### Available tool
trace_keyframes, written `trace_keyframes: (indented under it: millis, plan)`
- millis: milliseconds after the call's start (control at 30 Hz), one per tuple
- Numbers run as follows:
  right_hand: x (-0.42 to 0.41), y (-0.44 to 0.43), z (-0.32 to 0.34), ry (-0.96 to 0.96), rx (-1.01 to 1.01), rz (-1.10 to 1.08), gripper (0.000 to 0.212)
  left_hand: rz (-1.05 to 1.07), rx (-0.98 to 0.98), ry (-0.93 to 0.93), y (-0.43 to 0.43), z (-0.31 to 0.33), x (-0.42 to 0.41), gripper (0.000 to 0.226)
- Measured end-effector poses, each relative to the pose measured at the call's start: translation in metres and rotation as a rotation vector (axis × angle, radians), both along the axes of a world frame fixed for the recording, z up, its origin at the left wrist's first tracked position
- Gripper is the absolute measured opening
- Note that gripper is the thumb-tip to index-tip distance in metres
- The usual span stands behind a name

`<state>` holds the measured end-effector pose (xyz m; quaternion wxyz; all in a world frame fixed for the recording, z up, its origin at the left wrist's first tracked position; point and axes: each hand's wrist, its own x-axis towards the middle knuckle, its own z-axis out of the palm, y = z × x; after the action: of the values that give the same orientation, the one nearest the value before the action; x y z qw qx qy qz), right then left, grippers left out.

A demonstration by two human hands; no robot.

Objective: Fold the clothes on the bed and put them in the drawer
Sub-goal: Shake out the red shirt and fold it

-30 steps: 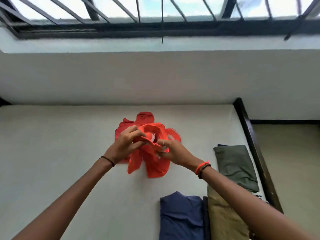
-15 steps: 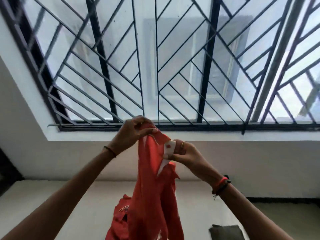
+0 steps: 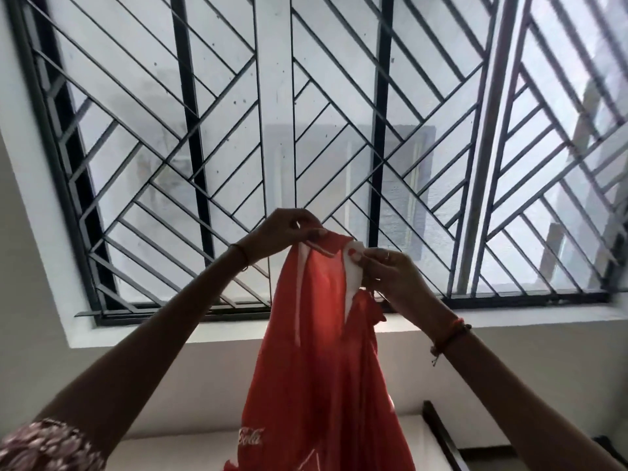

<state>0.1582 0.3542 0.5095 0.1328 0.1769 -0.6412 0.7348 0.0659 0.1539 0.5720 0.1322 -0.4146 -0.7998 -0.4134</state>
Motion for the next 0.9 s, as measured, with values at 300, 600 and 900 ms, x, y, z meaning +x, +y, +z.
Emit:
trace_keyframes:
  millis: [300,600,900]
  plan:
    - [-0.006,-0.013,0.003,-0.069,0.019,-0.089,0.012,0.099,0.217,-0.256,0.021,-0.047,0.019,0.015]
    - [-0.005,-0.021,-0.019,-0.074,0.048,-0.165,0.012,0.076,0.317,-0.61,0.036,-0.083,0.035,0.037]
    - [0.0,-0.014,-0.035,-0.07,0.074,-0.208,0.013,0.089,0.284,-0.281,0.038,-0.092,0.031,0.038]
